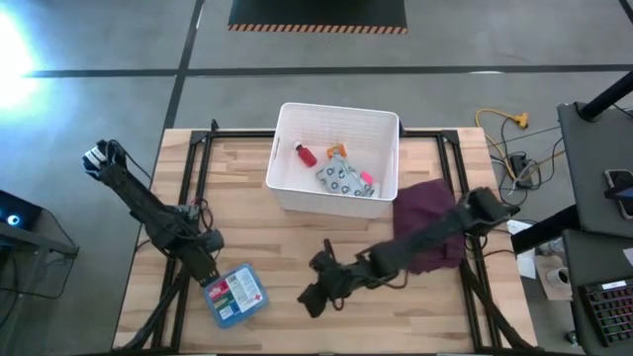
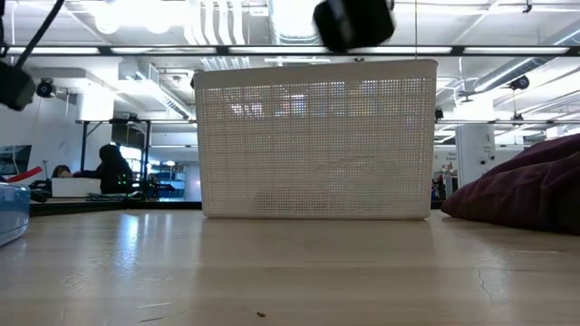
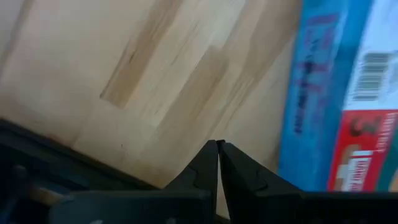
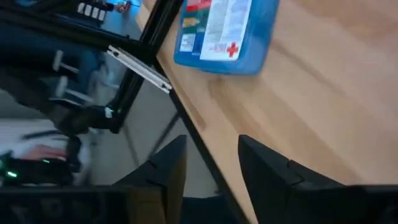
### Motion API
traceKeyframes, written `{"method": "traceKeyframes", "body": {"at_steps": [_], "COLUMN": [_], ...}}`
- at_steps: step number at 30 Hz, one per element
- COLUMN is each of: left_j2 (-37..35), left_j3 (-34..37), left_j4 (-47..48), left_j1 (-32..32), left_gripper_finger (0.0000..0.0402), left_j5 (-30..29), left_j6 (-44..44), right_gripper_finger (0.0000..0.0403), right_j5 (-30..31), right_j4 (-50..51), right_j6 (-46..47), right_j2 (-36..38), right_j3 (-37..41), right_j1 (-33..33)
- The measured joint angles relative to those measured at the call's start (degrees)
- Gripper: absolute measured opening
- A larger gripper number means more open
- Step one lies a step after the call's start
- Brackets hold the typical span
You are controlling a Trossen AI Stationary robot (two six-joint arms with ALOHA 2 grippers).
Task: Pick & place medical supplies in basket/bin
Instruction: Put the blue medicine kit into the white container
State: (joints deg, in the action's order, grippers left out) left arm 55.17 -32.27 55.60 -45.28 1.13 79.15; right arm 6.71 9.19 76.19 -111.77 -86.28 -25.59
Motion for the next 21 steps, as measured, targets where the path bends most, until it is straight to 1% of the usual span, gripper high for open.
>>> {"method": "traceKeyframes", "body": {"at_steps": [2,5,9,11,13,15,18,21], "left_j2": [0.42,0.49,0.89,1.77,3.39,5.5,8.67,10.93], "left_j3": [0.66,1.03,2.67,4.13,5.37,5.8,4.74,3.23], "left_j4": [-0.72,-3.78,-12.86,-18.46,-22.96,-24.35,-25.28,-30.86], "left_j1": [-1.33,-3.69,-5.63,-6.25,-6.56,-6.52,-6.46,-6.44], "left_gripper_finger": [0.0001,0.0001,0.0001,0.0001,0.0001,0.0001,0.0001,0.0001], "left_j5": [0.53,0.85,1.59,1.64,1.5,1.35,0.99,-1.16], "left_j6": [1.71,3.84,6.18,7.03,7.16,7.2,7.26,6.21], "right_gripper_finger": [0.0129,0.0124,0.0123,0.0123,0.0123,0.0123,0.0123,0.0123], "right_j5": [-1.97,-6.63,-14.13,-15.99,-16.25,-17.43,-20.87,-21.75], "right_j4": [-3.59,-8.1,-12.12,-13.71,-14.05,-14.21,-13.71,-9.89], "right_j6": [3.0,7.37,9.49,8.56,6.96,5.09,2.15,0.02], "right_j2": [-2.42,-6.89,-14.76,-18.71,-22.1,-25.14,-28.45,-30.53], "right_j3": [0.48,-0.35,-4.91,-8.89,-13.09,-17.34,-22.21,-25.49], "right_j1": [0.34,0.79,1.16,1.31,1.53,2.11,3.07,3.65]}}
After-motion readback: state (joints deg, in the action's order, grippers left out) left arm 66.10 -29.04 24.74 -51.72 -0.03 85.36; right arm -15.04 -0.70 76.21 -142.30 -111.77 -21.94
